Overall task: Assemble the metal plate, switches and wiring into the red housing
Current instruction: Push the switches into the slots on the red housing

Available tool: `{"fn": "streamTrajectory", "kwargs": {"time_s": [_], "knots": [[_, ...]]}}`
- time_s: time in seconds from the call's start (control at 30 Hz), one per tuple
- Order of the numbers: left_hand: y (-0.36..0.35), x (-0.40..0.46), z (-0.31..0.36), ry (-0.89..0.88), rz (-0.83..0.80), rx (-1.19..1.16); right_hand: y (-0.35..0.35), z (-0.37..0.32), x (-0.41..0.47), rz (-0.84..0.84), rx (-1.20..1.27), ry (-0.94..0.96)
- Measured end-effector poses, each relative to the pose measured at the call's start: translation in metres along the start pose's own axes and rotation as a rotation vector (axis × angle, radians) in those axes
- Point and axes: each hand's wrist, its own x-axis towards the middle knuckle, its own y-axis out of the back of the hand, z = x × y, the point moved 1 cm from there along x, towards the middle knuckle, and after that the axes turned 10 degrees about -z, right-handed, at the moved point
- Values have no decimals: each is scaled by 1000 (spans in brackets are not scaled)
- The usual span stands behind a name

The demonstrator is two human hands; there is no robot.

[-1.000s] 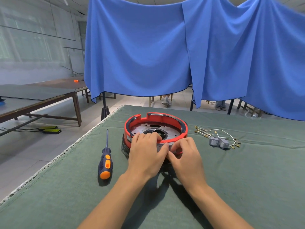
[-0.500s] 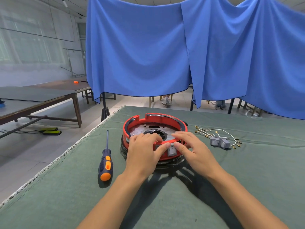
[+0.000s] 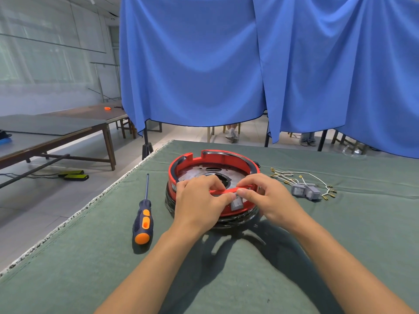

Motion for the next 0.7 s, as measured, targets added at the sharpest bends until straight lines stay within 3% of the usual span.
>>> {"fn": "streamTrajectory", "kwargs": {"time_s": [0.2, 0.33, 0.47, 0.7], "knots": [[-3, 0, 1, 5, 38, 26, -4, -1, -1, 50, -52, -10], [2, 1, -8, -80, -64, -28, -3, -1, -4, 48, -13, -30], [7, -2, -16, -121, -166, 118, 5, -3, -8, -71, 96, -87], [1, -4, -15, -118, -128, 239, 7, -8, -10, -140, 110, -113]]}}
